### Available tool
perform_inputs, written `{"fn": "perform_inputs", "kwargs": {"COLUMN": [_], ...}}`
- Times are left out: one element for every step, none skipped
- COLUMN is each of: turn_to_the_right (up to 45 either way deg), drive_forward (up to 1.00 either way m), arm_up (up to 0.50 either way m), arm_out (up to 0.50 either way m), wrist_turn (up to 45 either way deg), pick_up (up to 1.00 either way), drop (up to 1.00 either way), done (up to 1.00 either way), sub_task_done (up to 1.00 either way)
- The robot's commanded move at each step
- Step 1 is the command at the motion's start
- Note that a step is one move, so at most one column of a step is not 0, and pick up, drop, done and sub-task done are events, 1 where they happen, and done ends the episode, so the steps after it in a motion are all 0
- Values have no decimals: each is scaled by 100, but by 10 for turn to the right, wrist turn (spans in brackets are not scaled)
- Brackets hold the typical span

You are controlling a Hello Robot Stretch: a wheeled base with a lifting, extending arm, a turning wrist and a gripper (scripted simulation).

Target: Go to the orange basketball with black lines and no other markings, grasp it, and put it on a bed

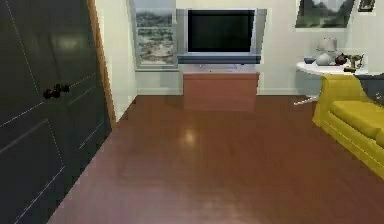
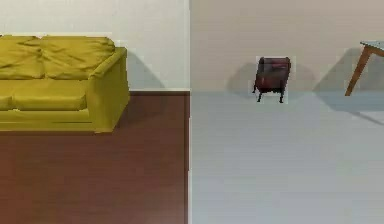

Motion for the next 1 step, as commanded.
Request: {"fn": "perform_inputs", "kwargs": {"turn_to_the_right": [450], "drive_forward": [0], "arm_up": [0], "arm_out": [0], "wrist_turn": [0], "pick_up": [0], "drop": [0], "done": [0], "sub_task_done": [0]}}
